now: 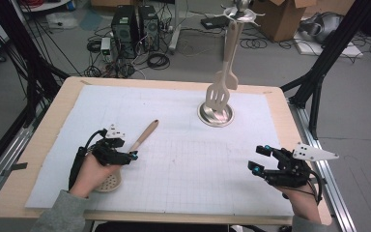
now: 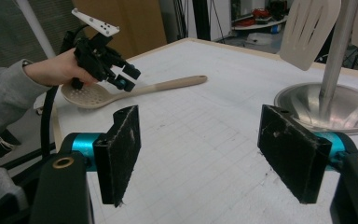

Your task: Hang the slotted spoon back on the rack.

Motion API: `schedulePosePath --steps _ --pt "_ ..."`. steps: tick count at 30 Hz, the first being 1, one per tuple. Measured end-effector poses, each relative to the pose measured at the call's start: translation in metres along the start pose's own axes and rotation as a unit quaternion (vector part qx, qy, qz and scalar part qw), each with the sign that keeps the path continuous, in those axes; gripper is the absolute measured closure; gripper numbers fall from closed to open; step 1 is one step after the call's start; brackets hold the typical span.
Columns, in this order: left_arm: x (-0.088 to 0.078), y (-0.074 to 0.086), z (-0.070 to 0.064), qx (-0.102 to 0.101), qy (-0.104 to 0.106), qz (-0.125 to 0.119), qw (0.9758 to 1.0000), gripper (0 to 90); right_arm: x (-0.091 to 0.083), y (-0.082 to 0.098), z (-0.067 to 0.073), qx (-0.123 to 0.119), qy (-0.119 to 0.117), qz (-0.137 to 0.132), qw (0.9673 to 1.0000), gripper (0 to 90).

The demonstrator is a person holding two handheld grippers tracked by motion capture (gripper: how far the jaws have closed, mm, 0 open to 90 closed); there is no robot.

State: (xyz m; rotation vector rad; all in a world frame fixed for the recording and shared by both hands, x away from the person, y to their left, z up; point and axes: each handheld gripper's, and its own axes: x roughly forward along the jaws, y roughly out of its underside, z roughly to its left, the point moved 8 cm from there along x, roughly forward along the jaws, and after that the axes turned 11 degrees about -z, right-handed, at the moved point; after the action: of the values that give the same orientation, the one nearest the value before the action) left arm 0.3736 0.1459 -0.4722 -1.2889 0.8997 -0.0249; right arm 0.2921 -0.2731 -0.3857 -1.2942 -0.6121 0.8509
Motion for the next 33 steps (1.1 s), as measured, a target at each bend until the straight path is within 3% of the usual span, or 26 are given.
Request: schedulePosePath --steps 7,9,16,23,27,33 --pt "0.004 0.003 -0.001 -0.007 0.005 0.019 0.9998 37.2 -0.003 -0.001 0.000 -0.001 0.003 -0.003 1.0000 29.2" --pt "0.006 0.004 -0.001 -0.011 -0.004 0.024 0.9997 37.9 -0.004 0.000 0.000 0.000 0.004 -0.002 1.0000 29.2" --pt "0.009 0.009 -0.003 0.008 -0.004 0.041 0.9991 45.5 -0.006 0.000 -0.001 0.000 0.007 -0.004 1.0000 29.1" --pt "0.010 0.013 -0.003 0.012 0.002 0.053 0.9985 54.1 -0.006 0.000 -0.001 -0.001 0.009 -0.004 0.9999 29.1" --pt "0.011 0.014 -0.003 0.001 0.001 0.057 0.9984 56.5 -0.005 0.001 0.000 0.003 0.009 -0.002 1.0000 29.1" --pt "0.011 0.015 -0.003 0.001 0.000 0.064 0.9980 60.4 -0.005 0.001 0.000 0.003 0.008 -0.001 1.0000 29.1"
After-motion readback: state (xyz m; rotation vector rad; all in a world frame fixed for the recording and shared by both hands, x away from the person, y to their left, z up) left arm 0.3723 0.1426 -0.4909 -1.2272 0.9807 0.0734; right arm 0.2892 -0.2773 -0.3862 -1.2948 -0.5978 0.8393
